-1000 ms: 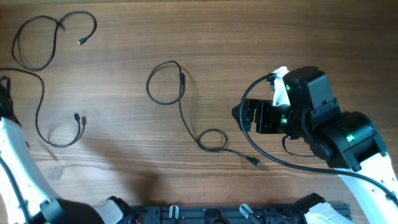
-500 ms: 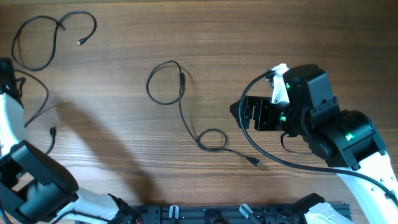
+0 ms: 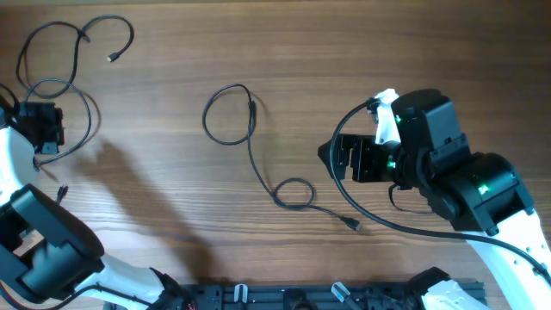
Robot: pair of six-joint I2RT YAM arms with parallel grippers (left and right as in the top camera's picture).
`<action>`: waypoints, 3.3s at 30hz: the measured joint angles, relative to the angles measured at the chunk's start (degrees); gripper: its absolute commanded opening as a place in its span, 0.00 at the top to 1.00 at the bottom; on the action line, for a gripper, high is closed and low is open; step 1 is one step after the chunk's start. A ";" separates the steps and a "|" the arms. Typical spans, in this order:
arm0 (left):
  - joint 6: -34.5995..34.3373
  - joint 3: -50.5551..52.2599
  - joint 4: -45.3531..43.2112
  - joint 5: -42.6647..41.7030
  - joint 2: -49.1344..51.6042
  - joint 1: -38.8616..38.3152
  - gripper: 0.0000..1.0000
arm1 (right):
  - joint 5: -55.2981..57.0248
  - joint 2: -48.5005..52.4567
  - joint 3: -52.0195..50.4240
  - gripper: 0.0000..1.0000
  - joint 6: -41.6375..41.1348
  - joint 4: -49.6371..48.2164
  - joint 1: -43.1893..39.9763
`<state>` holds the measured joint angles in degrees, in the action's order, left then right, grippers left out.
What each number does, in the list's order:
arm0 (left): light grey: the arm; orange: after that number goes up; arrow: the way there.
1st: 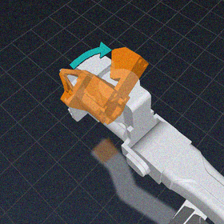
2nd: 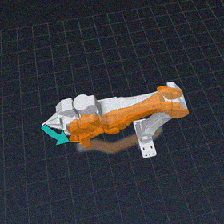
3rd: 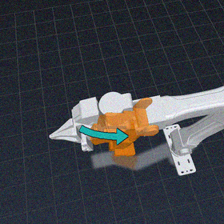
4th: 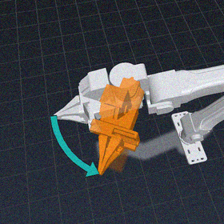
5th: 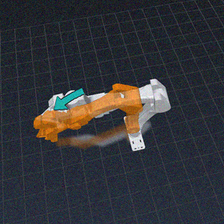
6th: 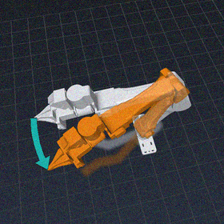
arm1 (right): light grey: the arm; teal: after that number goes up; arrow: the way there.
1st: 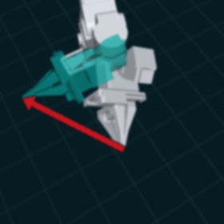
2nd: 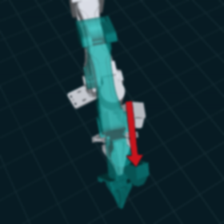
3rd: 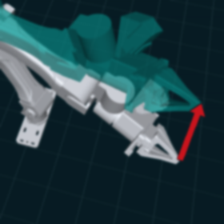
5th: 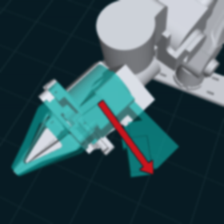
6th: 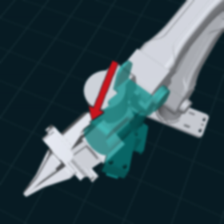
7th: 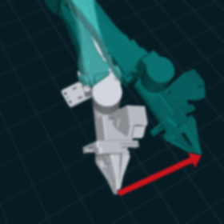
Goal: Untangle cables
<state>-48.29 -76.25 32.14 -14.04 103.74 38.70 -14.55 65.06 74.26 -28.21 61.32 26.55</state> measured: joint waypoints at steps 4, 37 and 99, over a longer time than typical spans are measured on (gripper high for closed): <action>2.80 0.00 0.50 3.69 0.00 0.00 0.36 | -0.04 0.00 0.00 0.00 0.02 0.39 0.00; 16.13 2.93 -13.44 32.59 13.44 0.70 0.43 | -0.44 0.00 0.00 0.00 0.39 0.37 0.00; -24.74 4.13 20.33 32.26 -1.36 5.22 0.43 | -1.11 4.44 0.00 0.00 2.99 -0.48 0.00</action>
<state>-73.03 -72.12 52.47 18.22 102.39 43.92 -15.66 69.49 74.26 -25.21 60.84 26.55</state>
